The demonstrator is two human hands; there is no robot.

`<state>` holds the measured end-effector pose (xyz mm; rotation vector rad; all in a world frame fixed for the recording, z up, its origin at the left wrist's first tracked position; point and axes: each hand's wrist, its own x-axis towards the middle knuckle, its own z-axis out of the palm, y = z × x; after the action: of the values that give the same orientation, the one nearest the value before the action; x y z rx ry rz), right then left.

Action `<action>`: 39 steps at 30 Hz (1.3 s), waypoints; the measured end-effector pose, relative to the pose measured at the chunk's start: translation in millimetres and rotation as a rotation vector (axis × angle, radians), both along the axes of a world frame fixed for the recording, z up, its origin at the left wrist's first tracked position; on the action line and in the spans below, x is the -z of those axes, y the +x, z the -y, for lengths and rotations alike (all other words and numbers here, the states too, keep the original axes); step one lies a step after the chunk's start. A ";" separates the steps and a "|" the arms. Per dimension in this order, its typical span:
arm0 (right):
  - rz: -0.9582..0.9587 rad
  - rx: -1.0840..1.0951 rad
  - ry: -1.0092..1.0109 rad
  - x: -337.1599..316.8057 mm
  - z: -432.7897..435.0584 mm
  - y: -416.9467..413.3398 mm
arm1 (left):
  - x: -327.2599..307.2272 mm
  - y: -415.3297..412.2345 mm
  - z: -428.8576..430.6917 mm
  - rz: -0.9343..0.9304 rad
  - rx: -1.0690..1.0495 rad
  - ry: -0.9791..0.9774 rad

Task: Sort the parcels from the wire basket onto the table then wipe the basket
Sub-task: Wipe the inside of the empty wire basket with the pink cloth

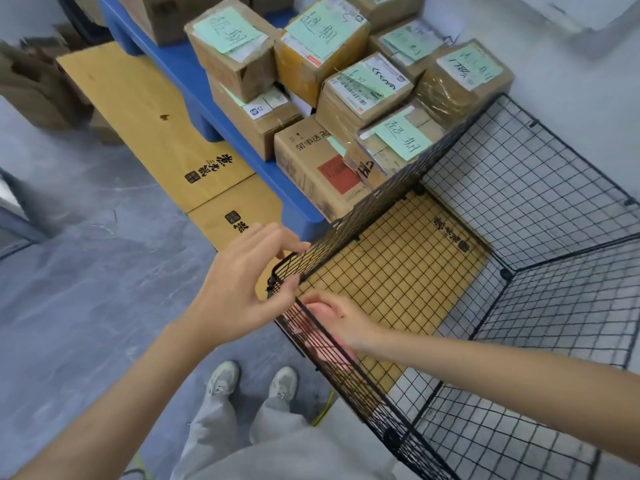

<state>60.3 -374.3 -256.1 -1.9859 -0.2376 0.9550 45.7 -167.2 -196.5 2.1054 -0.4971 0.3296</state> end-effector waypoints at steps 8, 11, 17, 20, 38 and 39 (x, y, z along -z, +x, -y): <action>0.020 0.006 -0.033 24.7 -10.2 -1.3 | 9.9 5.0 0.3 -0.020 0.037 -0.084; -0.017 -0.040 -0.164 73.4 -18.6 1.2 | 7.3 5.4 -2.3 -0.044 0.061 -0.070; -0.148 0.068 -0.184 79.7 -22.2 -3.2 | -1.7 12.2 -5.3 -0.051 0.131 0.014; -0.166 0.113 -0.118 47.1 -10.9 -6.1 | -7.4 21.1 -1.8 -0.062 0.138 0.057; -0.114 0.047 -0.211 80.1 -24.7 -4.5 | -10.0 46.5 -5.7 -0.035 0.269 0.155; -0.101 0.059 -0.229 77.1 -26.4 -2.8 | -10.3 46.7 -6.1 -0.038 0.269 0.158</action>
<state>57.5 -347.9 -333.2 -2.1314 -0.0137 1.0803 92.4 -161.1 -186.2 2.1572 -0.7955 0.0972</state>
